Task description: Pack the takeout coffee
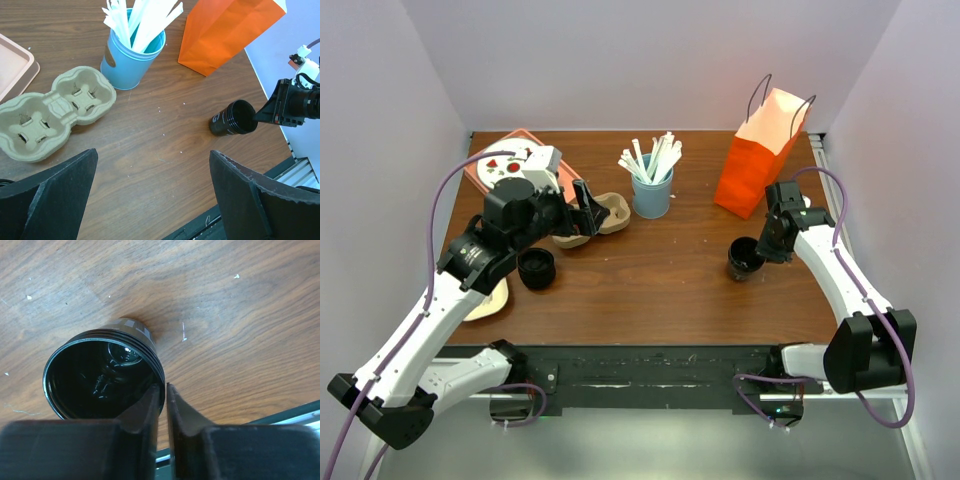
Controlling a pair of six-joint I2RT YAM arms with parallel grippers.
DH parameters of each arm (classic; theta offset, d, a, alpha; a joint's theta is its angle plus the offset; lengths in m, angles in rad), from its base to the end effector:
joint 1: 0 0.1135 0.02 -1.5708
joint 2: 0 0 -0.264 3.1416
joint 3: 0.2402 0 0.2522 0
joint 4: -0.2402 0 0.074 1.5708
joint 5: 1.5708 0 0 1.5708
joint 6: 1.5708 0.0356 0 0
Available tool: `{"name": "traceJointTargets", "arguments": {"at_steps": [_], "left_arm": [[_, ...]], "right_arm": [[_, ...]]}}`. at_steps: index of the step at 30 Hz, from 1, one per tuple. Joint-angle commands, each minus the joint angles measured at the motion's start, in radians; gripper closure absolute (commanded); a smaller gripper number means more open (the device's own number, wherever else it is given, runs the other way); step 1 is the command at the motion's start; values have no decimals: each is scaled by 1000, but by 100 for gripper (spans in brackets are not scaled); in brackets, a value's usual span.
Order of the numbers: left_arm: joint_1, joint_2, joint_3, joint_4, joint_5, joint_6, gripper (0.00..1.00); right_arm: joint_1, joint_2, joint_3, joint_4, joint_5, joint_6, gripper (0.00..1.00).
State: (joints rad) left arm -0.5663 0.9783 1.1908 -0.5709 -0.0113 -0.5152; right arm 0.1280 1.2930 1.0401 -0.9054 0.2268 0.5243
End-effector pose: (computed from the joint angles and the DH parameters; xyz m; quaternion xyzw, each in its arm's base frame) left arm 0.1707 -0.1080 0.4044 0.0178 0.8216 -0.2893 0.4908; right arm 0.2424 0.0231 0.2646 0.2142 0.9489 -0.0397 0.2282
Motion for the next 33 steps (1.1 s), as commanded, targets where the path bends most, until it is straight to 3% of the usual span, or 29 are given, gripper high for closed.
{"name": "traceJointTargets", "arguments": {"at_steps": [1,9,16,24,33], "left_arm": [[-6,-4,-5,40,7,-13,2],[-6,-4,-5,40,7,-13,2],[-6,-3,-7,42,7,-13,2],[-6,-3,-5,43,7,-11,2],[-6,-6,-5,39,5,-11,2]], "right_arm": [[-5,-27,20,-12,37,-12,79],[-5,-29,26,-12,29,-17,86],[-5,-29,41,-15,26,-12,81],[-4,-24,54,-21,28,-15,83],[-4,-31,44,-12,25,-21,94]]}}
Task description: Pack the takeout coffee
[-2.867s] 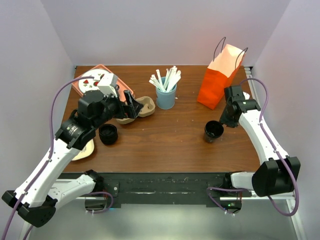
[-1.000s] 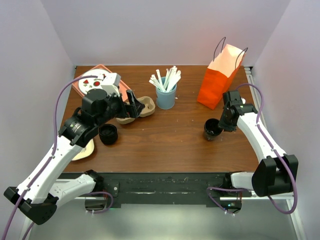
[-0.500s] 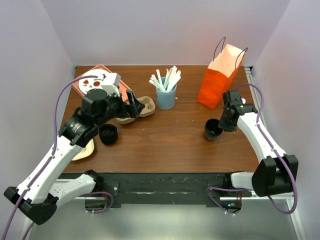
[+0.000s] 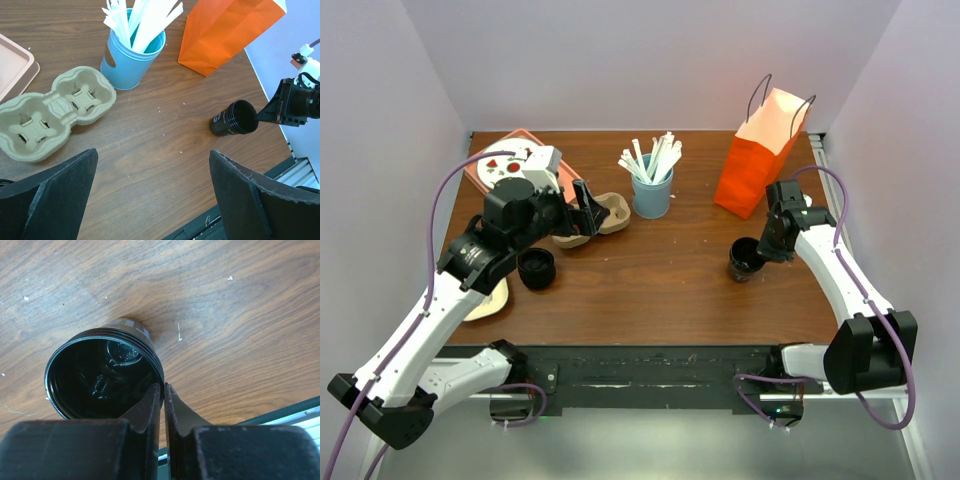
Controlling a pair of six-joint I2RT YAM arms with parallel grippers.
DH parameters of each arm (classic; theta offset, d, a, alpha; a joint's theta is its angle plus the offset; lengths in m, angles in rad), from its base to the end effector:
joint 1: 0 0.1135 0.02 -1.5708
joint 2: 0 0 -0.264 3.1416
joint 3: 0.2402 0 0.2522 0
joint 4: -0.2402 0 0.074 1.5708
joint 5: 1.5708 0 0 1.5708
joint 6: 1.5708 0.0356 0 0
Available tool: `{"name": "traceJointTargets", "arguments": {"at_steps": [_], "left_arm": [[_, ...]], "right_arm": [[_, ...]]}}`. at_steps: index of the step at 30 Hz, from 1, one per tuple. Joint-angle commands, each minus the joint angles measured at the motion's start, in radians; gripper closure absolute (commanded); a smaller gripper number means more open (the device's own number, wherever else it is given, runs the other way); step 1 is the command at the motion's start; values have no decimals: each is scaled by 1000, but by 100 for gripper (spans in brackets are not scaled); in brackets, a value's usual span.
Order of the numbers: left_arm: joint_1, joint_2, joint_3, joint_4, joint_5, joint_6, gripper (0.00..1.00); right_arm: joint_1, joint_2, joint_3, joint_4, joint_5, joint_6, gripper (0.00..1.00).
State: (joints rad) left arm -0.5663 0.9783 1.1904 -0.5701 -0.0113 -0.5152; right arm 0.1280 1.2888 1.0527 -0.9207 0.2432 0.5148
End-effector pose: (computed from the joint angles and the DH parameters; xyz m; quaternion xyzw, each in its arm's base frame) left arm 0.1707 -0.1081 0.4043 0.0178 0.8215 -0.2894 0.4910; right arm 0.2415 0.0224 0.2687 0.2112 0.9485 -0.0482 0.2311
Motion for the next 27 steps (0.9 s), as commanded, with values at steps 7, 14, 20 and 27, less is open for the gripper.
{"name": "traceJointTargets", "arguments": {"at_steps": [7,14,20,27], "left_arm": [[-4,-4,-6,38,7,-11,2],[-6,-1,-6,42,7,-11,2],[-4,0,-3,44,19,-11,2],[-6,3,3,41,27,-9,2]], "right_arm": [[-4,-49,58,-9,2,-16,100],[-5,-105,61,14,-30,-1,100],[-4,-117,35,23,-31,19,100],[-5,-158,44,27,-21,56,100]]}}
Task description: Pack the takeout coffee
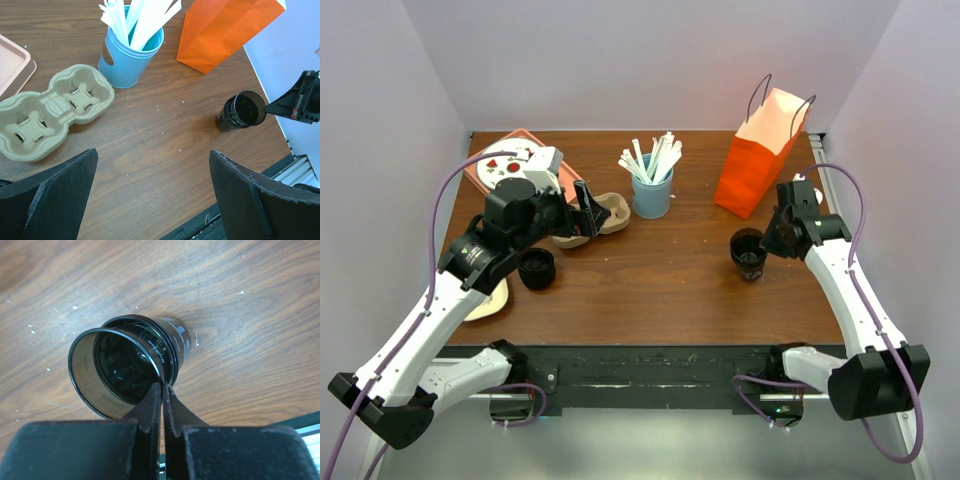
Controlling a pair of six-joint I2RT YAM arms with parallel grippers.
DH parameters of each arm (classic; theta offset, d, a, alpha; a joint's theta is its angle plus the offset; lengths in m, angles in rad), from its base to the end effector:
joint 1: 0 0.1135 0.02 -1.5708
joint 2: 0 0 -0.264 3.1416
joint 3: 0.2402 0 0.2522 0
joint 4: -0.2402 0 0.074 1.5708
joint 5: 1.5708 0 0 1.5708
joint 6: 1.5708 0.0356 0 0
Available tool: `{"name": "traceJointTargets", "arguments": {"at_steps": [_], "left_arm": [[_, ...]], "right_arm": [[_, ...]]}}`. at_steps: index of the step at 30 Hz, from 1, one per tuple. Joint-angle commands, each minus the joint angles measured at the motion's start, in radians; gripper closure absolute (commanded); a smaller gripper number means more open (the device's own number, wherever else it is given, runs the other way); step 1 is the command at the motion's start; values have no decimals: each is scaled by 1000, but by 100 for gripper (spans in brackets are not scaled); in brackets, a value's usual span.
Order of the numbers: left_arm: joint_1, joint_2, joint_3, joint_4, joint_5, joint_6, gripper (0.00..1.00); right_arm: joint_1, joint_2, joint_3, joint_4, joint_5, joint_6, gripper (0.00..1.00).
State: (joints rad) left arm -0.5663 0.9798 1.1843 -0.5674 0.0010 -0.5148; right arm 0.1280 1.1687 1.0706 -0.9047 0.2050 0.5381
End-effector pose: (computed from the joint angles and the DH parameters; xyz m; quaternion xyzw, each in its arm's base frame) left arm 0.1713 -0.1090 0.4023 0.0215 0.8228 -0.2926 0.4867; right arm 0.2240 0.0215 0.3004 0.2225 0.9291 -0.0017 0.2955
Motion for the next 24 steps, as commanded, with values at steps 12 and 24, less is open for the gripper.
{"name": "traceJointTargets", "arguments": {"at_steps": [12,24], "left_arm": [[-4,10,17,34,16,-11,2],[-6,13,14,38,5,-11,2]], "right_arm": [[-5,-14,169,-135,108,51,100],[-4,-14,364,-227,105,25,100]]}}
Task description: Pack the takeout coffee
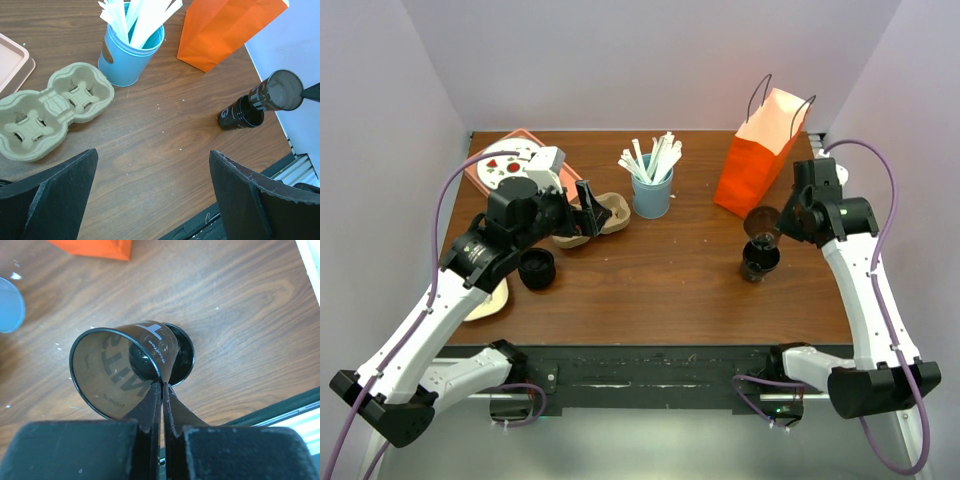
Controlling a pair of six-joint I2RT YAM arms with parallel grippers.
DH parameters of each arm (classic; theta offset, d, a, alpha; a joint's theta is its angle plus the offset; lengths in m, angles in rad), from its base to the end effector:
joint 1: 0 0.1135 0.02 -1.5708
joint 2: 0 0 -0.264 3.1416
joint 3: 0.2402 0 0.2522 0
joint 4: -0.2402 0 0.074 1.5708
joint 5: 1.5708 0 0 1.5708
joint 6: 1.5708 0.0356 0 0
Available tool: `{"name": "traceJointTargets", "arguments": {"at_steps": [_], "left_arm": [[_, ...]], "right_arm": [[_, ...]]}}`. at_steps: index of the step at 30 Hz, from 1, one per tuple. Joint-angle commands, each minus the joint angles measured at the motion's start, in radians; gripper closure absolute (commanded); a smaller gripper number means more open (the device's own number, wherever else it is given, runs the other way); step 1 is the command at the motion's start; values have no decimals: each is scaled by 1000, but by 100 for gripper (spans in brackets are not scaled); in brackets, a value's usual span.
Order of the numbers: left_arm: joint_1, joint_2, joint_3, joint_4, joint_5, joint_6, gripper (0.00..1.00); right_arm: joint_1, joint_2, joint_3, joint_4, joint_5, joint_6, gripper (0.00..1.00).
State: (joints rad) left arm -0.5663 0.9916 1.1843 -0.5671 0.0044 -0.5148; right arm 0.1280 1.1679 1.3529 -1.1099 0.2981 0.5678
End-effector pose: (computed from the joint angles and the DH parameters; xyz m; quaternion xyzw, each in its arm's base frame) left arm 0.1741 -0.1109 0.4002 0.0225 0.8260 -0.2914 0.4819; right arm 0.2109 0.0166 0.3741 0.2506 0.9049 -0.0254 0.3431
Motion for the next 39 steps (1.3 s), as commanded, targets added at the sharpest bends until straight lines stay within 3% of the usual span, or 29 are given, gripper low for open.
{"name": "traceJointTargets", "arguments": {"at_steps": [1,6,10,21,29,39], "left_arm": [[-6,-1,14,38,2,-11,2],[-4,1,11,36,-3,-10,2],[-6,-1,5,36,-1,-14,2],[-6,-11,-23,9,-44,-36,3],[-6,-8,-22,-4,-53,-34,4],[-6,-2,-29,-14,-78,-31,4]], "right_arm": [[-4,-17,90,-13,-2,-8,100],[-2,-7,124,71,-216,-29,100],[47,-11,52,162,-343,9,100],[510,96,-219,467,-258,234,100],[596,171,-330,660,-292,256,100],[645,226,-373,639,-243,285,100]]}}
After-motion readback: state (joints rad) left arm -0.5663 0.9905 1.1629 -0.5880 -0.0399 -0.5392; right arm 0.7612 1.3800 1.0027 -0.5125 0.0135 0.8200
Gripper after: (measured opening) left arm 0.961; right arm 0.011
